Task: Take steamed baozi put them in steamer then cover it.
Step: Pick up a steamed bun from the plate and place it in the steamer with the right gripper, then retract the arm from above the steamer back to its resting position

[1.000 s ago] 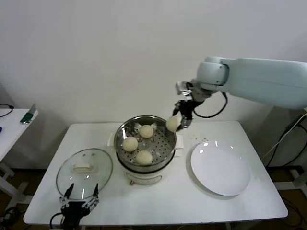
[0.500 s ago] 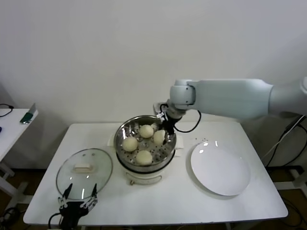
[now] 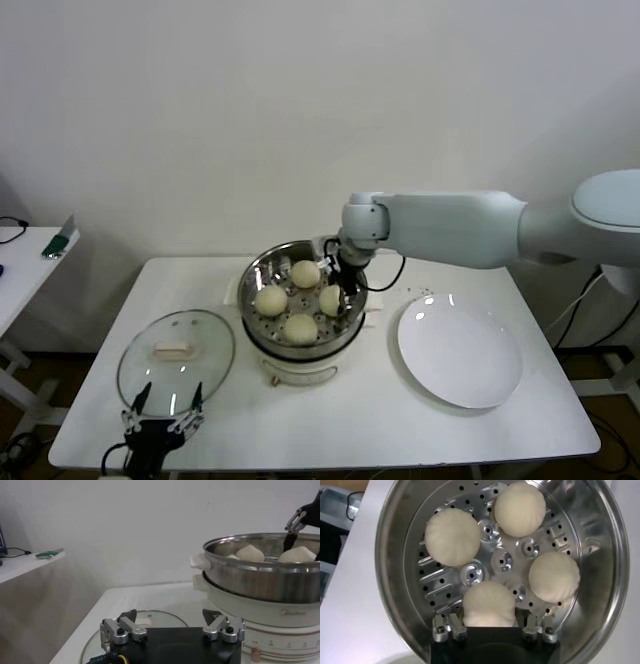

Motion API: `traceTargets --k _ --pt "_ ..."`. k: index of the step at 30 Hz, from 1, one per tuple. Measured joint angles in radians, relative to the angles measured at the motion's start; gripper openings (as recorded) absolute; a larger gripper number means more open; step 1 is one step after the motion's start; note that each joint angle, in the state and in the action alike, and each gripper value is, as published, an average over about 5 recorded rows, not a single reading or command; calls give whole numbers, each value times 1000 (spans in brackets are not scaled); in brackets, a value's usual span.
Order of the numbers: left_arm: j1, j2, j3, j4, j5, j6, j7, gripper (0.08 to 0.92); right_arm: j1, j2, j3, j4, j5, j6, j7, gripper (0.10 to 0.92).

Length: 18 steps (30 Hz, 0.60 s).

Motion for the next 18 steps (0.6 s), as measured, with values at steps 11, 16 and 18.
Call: traceTargets --k 11,16,18 --pt "-1 0 -1 0 3 6 -2 823 30 -35 38 7 33 39 -32 822" --pt "-3 5 -3 0 3 14 -6 823 46 -98 101 24 111 35 -5 823" --pt "-6 7 -5 0 3 17 -8 823 36 -132 149 30 144 31 37 823"
